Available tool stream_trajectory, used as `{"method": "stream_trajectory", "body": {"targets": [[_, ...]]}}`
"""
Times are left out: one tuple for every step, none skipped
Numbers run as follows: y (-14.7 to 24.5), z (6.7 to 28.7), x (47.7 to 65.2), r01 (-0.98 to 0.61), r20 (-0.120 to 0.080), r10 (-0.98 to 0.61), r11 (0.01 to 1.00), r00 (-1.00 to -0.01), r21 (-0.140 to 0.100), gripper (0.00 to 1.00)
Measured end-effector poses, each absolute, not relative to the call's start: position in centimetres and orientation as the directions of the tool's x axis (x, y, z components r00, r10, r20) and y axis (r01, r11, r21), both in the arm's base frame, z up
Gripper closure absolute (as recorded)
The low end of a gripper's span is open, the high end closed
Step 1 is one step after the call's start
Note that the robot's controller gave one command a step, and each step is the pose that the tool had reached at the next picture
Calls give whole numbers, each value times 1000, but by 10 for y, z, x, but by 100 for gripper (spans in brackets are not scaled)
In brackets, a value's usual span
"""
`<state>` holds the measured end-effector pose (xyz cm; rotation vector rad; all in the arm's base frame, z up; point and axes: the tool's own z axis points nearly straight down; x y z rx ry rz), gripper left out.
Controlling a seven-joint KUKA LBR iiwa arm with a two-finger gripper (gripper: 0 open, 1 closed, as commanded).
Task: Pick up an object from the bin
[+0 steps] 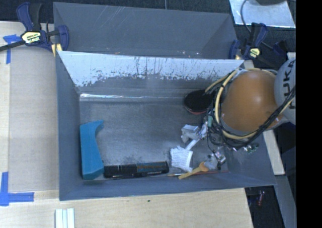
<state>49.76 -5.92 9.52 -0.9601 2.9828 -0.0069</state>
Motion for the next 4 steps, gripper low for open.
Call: {"method": "stream_trajectory", "body": {"targets": [[-11,71,498,-568,-4,-568,823,-823,-3,100],[-11,71,498,-568,-4,-568,823,-823,-4,100],[-7,140,494,-569,0,-569,822,-822,-1,100],[-5,174,502,-567,-3,-567,824,-824,-3,100]]}}
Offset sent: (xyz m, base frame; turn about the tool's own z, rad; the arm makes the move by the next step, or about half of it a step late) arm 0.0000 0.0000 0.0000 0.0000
